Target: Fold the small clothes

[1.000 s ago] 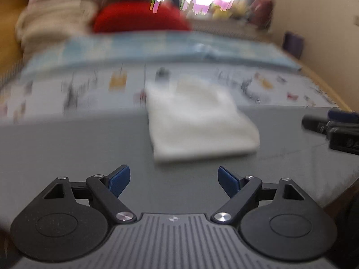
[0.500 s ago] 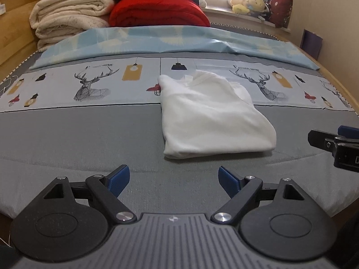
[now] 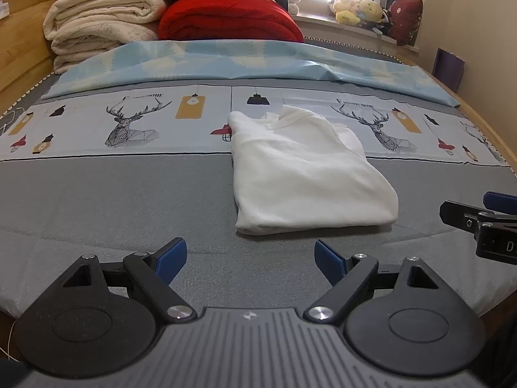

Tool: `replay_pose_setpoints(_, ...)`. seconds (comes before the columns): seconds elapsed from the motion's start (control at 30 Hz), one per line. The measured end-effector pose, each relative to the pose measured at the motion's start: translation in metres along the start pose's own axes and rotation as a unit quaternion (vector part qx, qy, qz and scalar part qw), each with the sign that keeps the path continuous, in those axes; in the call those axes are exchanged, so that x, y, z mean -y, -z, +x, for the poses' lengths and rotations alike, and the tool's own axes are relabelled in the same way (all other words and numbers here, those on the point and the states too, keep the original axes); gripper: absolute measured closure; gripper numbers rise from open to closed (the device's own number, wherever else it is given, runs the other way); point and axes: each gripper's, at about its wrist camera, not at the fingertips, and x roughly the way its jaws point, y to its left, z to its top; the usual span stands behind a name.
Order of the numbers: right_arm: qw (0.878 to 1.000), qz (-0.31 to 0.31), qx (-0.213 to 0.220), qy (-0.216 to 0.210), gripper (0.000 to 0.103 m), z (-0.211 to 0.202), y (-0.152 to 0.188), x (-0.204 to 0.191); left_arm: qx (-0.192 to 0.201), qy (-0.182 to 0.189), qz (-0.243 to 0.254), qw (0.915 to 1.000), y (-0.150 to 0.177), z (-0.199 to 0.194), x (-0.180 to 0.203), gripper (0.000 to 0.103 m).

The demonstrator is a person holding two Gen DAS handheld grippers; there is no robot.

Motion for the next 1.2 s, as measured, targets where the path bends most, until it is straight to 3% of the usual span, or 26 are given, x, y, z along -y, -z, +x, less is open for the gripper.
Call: replay_pose_setpoints(1.2, 1.0, -0.003, -0.001, 0.001, 0.016, 0.0006, -0.0004, -0.0031, 0.002, 0.004, 0.001, 1.0, -0.0006, -0.0014, -0.0008, 0.013)
